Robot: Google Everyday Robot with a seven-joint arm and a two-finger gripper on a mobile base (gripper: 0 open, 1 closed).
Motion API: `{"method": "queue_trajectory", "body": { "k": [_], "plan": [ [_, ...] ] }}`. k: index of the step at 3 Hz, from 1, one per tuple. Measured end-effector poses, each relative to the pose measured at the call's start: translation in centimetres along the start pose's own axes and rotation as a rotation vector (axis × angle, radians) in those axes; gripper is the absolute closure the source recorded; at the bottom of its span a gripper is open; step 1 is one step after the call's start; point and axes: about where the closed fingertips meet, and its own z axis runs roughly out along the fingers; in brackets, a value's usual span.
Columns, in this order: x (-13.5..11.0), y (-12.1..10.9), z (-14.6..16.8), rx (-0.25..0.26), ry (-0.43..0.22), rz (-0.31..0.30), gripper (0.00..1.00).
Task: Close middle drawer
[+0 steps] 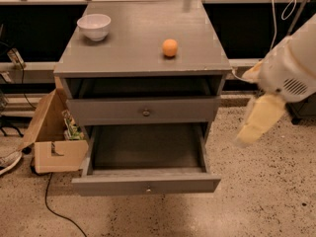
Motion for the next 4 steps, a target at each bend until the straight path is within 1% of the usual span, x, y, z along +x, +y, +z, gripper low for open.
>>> {"method": "queue_trajectory", "body": {
  "k": [1, 2, 3, 4],
  "plan": [
    [-1.6, 2.5, 6.1, -0.106, -0.103, 0.06, 0.0],
    [-1.6, 2.5, 6.1, -0.106, -0.103, 0.06, 0.0],
    [-0.9, 3.0, 9.1, -0.137, -0.035, 0.088, 0.0],
    [1.2, 4.3, 15.6, -0.21, 0.032, 0.14, 0.0]
  ]
}}
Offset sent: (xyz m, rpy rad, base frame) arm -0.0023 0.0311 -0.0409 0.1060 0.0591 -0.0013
